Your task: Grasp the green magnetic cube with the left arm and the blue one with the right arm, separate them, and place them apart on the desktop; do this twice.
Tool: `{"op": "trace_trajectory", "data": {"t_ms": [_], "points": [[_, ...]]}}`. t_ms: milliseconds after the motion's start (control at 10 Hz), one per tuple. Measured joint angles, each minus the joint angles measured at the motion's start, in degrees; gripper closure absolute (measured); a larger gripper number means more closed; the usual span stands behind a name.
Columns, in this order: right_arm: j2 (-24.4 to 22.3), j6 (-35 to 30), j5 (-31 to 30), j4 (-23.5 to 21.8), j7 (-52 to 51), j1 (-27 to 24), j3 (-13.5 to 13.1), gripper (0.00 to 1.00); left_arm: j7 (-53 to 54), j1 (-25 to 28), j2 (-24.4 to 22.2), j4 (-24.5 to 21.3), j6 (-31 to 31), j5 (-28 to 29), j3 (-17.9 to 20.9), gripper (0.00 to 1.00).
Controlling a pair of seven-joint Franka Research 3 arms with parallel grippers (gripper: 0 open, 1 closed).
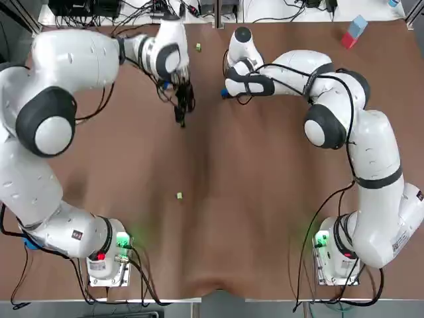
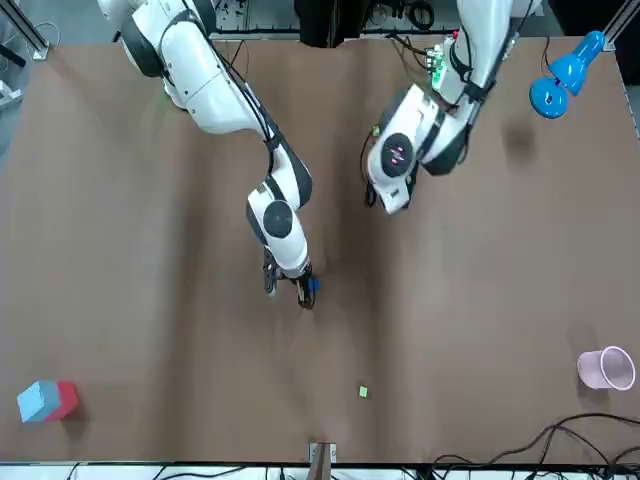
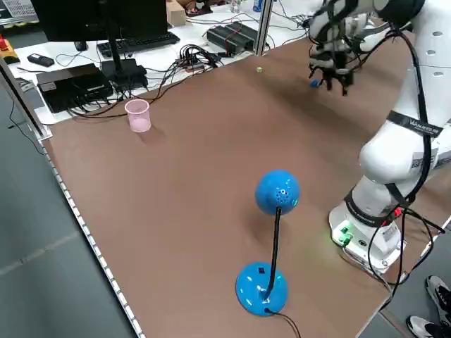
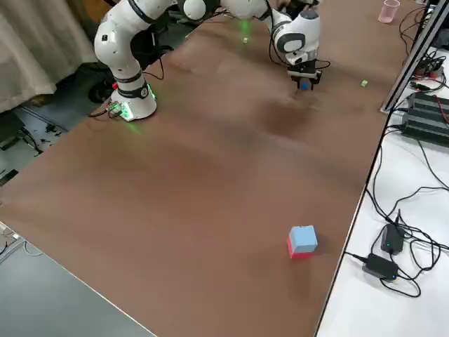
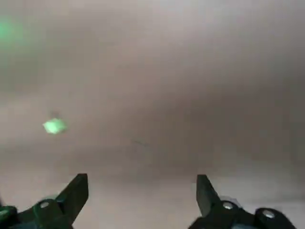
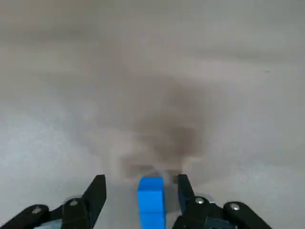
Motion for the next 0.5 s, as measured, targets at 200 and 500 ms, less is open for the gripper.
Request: {"op": "trace_trajectory", "data": {"t_ms": [200, 500], "points": [[0.0, -0.9, -0.2, 0.0, -0.8, -0.1, -0.5, 0.3, -0.3, 1.9, 3.9, 4.6, 9.5, 0.1, 0.8, 0.0], [-0.5, -5.7, -0.2, 0.0, -5.9, -0.6, -1.1, 0.3, -3.2, 0.5, 16.6, 16.2, 18.5, 0.5, 1.5, 0.0]]}}
